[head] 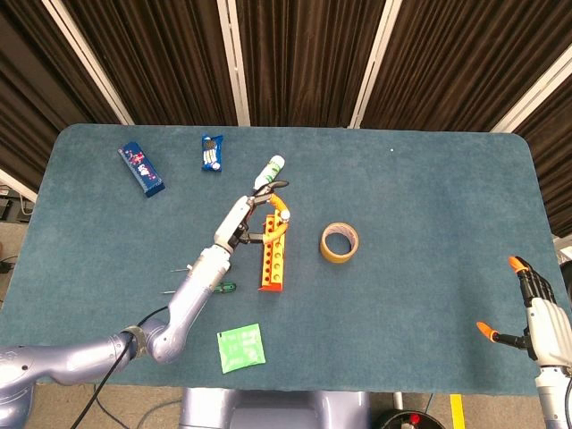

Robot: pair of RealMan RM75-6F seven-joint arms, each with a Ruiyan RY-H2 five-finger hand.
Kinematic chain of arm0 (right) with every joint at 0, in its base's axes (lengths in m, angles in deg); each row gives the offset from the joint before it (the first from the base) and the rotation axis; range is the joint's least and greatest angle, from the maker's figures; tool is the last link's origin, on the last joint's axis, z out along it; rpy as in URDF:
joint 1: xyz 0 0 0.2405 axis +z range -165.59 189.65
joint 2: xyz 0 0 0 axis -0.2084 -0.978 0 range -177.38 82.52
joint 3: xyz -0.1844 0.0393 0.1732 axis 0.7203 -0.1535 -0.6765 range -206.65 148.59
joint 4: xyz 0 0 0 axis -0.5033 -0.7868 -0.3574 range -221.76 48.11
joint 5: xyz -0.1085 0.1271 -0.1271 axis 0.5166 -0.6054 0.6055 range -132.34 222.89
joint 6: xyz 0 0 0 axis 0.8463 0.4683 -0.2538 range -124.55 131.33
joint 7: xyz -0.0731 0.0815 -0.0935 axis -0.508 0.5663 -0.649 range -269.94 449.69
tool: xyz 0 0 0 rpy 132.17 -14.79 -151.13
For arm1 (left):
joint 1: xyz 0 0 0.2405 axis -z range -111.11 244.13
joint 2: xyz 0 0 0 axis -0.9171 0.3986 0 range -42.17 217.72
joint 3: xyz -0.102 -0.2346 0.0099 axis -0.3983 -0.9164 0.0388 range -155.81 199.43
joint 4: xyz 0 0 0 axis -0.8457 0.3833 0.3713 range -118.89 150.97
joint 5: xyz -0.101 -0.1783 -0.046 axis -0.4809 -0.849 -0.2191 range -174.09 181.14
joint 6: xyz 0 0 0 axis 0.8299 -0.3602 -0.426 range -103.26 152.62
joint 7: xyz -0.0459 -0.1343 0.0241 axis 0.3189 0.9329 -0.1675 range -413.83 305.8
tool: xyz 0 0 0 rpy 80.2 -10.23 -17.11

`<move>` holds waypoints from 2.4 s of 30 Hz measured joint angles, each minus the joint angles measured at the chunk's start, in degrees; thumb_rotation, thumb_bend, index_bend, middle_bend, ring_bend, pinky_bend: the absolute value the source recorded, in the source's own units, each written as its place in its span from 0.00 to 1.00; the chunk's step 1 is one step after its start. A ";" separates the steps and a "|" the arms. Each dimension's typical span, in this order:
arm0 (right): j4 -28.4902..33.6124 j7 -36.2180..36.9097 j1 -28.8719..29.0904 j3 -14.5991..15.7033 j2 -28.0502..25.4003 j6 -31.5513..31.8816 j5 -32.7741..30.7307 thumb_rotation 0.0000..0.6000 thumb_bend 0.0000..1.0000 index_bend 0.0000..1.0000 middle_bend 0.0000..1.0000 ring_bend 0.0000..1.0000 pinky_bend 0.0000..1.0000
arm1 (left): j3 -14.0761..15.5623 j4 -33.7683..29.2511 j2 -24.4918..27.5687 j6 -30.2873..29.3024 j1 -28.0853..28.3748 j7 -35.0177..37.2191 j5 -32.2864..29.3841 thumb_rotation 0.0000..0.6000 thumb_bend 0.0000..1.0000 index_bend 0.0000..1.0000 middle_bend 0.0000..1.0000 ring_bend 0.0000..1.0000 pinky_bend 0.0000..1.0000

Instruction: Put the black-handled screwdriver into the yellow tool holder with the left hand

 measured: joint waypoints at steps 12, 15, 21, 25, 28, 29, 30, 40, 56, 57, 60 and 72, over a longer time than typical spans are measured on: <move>-0.07 0.01 0.02 0.01 0.06 -0.02 0.02 1.00 0.06 0.00 0.00 0.00 0.00 | 1.08 2.00 -0.94 0.23 0.28 -0.27 0.85 1.00 0.53 0.64 0.11 0.01 0.06; -0.10 -0.01 0.02 0.04 0.05 -0.03 0.08 1.00 0.07 0.00 0.00 0.00 0.00 | 1.56 2.52 -1.02 0.49 0.32 -0.56 1.03 1.00 0.53 0.64 0.11 0.01 0.06; -0.15 -0.23 0.02 0.05 0.15 0.07 0.14 1.00 0.06 0.00 0.00 0.00 0.00 | 2.57 3.63 -1.10 1.18 0.29 -1.07 1.33 1.00 0.53 0.64 0.11 0.01 0.06; -0.13 -0.27 0.00 0.08 0.14 0.10 0.17 1.00 0.07 0.00 0.00 0.00 0.00 | 3.33 4.48 -1.32 1.41 0.19 -1.33 1.69 1.00 0.53 0.64 0.11 0.01 0.06; -0.18 -0.11 0.01 0.05 0.18 0.09 0.16 1.00 0.07 0.00 0.00 0.00 0.00 | 3.61 5.25 -1.58 1.47 0.22 -1.53 1.96 1.00 0.53 0.64 0.11 0.01 0.06; -0.19 -0.06 0.02 0.04 0.15 0.09 0.20 1.00 0.07 0.00 0.00 0.00 0.00 | 3.73 5.68 -1.75 1.48 0.27 -1.65 2.12 1.00 0.53 0.64 0.11 0.01 0.06; -0.20 -0.04 0.03 0.03 0.14 0.09 0.22 1.00 0.07 0.00 0.00 0.00 0.00 | 3.82 5.96 -1.88 1.48 0.32 -1.74 2.25 1.00 0.53 0.64 0.11 0.01 0.06; -0.27 0.06 -0.01 0.06 0.22 0.26 0.40 1.00 0.07 0.00 0.00 0.00 0.00 | 4.18 7.93 -2.90 1.86 0.65 -1.88 2.59 1.00 0.53 0.64 0.11 0.01 0.06; -0.28 -0.05 0.02 0.01 0.24 0.29 0.35 1.00 0.07 0.00 0.00 0.00 0.00 | 4.17 9.10 -3.23 3.00 0.89 -2.44 2.08 1.00 0.53 0.64 0.11 0.01 0.06; -0.27 -0.03 0.01 0.02 0.24 0.27 0.34 1.00 0.07 0.00 0.00 0.00 0.00 | 4.15 9.07 -3.25 2.95 0.89 -2.43 2.12 1.00 0.53 0.64 0.11 0.01 0.06; -0.34 -0.01 0.00 0.03 0.28 0.31 0.37 1.00 0.07 0.00 0.00 0.00 0.00 | 4.05 8.80 -3.31 2.91 0.89 -2.33 2.18 1.00 0.53 0.64 0.11 0.01 0.06; -0.20 0.05 -0.02 0.10 0.18 0.32 0.53 1.00 0.07 0.00 0.00 0.00 0.00 | 3.89 8.91 -3.48 3.08 0.78 -2.74 1.64 1.00 0.53 0.64 0.11 0.01 0.06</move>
